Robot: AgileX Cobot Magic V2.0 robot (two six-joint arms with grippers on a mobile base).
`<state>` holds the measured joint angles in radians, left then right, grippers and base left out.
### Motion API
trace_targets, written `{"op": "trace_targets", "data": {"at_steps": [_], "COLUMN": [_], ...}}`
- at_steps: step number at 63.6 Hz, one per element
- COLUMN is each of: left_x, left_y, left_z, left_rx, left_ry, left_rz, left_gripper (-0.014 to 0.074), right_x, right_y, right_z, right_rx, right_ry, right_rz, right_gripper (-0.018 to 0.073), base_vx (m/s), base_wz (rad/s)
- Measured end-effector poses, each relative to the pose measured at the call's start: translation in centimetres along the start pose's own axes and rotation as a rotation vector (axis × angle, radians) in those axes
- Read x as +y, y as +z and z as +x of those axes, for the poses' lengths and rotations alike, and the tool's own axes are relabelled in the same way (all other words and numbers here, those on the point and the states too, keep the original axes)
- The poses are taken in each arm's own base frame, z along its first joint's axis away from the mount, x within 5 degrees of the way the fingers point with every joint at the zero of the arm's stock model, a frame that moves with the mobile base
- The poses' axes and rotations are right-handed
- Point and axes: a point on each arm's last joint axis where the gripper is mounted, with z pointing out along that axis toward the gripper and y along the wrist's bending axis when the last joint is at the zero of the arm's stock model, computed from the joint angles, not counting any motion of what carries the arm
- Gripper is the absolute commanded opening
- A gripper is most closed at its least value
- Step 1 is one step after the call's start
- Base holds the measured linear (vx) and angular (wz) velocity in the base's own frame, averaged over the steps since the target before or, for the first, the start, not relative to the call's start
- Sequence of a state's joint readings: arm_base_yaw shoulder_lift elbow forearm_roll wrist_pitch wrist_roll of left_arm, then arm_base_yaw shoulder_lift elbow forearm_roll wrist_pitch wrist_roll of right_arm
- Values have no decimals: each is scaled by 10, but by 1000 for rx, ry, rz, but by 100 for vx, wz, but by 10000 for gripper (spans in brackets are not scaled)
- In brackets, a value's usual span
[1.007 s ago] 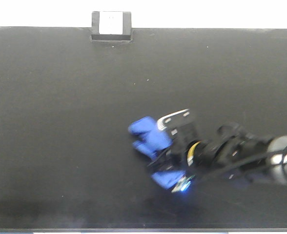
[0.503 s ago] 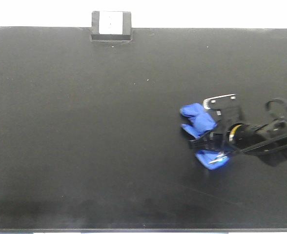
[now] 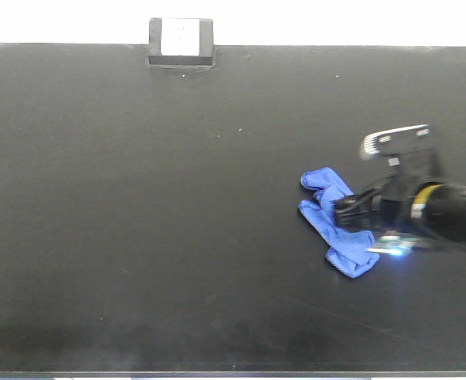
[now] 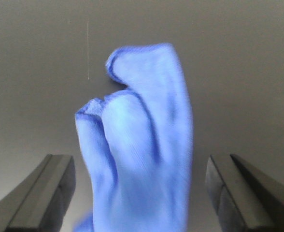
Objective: Wipe right workspace with blue cloth
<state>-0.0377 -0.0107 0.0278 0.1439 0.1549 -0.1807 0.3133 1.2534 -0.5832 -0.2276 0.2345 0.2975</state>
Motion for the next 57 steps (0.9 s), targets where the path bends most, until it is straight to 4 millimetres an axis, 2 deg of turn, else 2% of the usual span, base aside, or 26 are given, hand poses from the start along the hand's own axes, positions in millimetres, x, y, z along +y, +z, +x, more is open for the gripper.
{"op": "trace_targets", "data": {"at_steps": [11, 26, 42, 50, 57], "left_x": [0, 0, 0, 0, 0], "left_y": [0, 0, 0, 0, 0], "left_z": [0, 0, 0, 0, 0], "left_rx": [0, 0, 0, 0, 0], "left_ry": [0, 0, 0, 0, 0], "left_rz": [0, 0, 0, 0, 0], "left_gripper": [-6, -6, -6, -6, -6], "right_x": [-5, -9, -12, -24, -35], "right_y": [-52, -102, -127, -133, -134], "right_z": [-3, -1, 5, 23, 55], "right_rx": [-100, -262, -363, -389, -442], "right_ry": [15, 34, 33, 78, 71], "right_rz": [19, 15, 23, 87, 189], "right_gripper": [547, 508, 456, 348, 198], "base_vx": [0, 0, 0, 0, 0], "base_wz": [0, 0, 0, 0, 0]}}
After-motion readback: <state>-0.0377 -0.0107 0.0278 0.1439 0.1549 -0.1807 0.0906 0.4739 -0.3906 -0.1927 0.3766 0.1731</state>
